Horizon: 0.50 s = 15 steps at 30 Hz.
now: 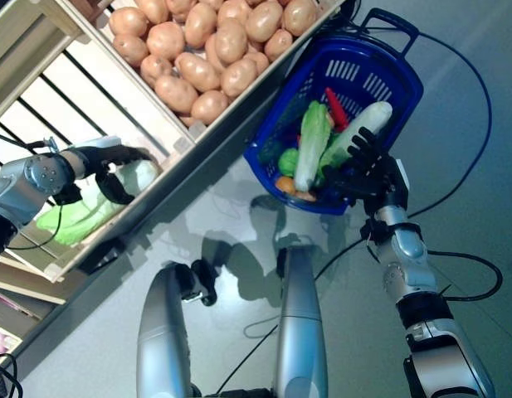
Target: Put vegetables into the basket
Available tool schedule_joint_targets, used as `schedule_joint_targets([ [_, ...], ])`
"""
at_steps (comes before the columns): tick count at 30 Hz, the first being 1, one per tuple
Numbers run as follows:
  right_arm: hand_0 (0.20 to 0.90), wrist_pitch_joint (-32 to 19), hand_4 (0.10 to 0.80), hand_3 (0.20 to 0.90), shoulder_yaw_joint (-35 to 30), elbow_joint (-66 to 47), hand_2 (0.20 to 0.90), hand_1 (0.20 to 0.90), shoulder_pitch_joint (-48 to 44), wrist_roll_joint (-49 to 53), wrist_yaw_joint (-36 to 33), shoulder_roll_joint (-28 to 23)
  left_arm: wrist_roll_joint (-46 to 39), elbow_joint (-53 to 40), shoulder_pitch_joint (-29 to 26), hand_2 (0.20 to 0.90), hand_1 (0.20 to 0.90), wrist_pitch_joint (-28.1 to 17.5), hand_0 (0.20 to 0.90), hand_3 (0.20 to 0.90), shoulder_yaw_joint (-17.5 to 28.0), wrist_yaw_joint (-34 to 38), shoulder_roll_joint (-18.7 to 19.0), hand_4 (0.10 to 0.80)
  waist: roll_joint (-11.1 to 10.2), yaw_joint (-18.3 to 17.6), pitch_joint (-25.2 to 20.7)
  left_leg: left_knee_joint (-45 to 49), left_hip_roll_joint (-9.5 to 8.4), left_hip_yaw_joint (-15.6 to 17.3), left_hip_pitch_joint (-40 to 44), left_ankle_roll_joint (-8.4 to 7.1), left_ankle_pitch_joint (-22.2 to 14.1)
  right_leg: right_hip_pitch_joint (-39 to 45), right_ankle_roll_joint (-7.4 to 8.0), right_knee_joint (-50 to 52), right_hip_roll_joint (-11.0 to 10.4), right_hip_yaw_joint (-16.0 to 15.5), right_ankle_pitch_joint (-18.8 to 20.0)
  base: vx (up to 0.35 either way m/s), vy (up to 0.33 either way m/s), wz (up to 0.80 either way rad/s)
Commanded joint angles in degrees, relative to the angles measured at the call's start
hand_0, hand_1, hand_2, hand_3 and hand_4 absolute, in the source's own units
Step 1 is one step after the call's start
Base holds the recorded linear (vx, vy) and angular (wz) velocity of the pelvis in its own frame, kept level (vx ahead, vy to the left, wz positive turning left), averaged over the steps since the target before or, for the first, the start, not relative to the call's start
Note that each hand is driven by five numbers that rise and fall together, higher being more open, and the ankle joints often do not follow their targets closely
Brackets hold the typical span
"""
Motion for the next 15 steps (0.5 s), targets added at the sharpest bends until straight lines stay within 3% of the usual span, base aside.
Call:
schedule_joint_targets([
  [1, 0.9, -6.1, 0.8, 0.9, -6.2, -4.5, 0.9, 0.9, -1.4, 2.4, 1.9, -1.2, 3.1, 0.4, -2.0, 0.3, 0.3, -4.0, 0.3, 0.3, 5.6, 5.7, 1.4, 0.4, 0.1, -0.9, -0.1, -1.1, -0.9, 2.3, 1.4, 5.21, -3.5, 2.0, -1.8, -7.6, -1.0, -2.7, 8.6, -0.042, -0.023, 0.03],
  [15, 0.9, -6.0, 0.8, 0.9, -6.8, -5.7, 0.9, 0.9, -2.6, 1.6, 2.5, 0.3, 6.4, 2.2, 0.5, 0.3, 0.3, -4.7, 0.3, 0.3, 8.9, 8.4, 0.8, 0.4, -0.9, -0.6, -0.1, -3.6, -0.7, 2.5, 6.8, 4.72, -3.2, 7.9, -1.98, -10.1, -0.9, -4.0, 8.5, -0.002, -0.001, 0.0],
])
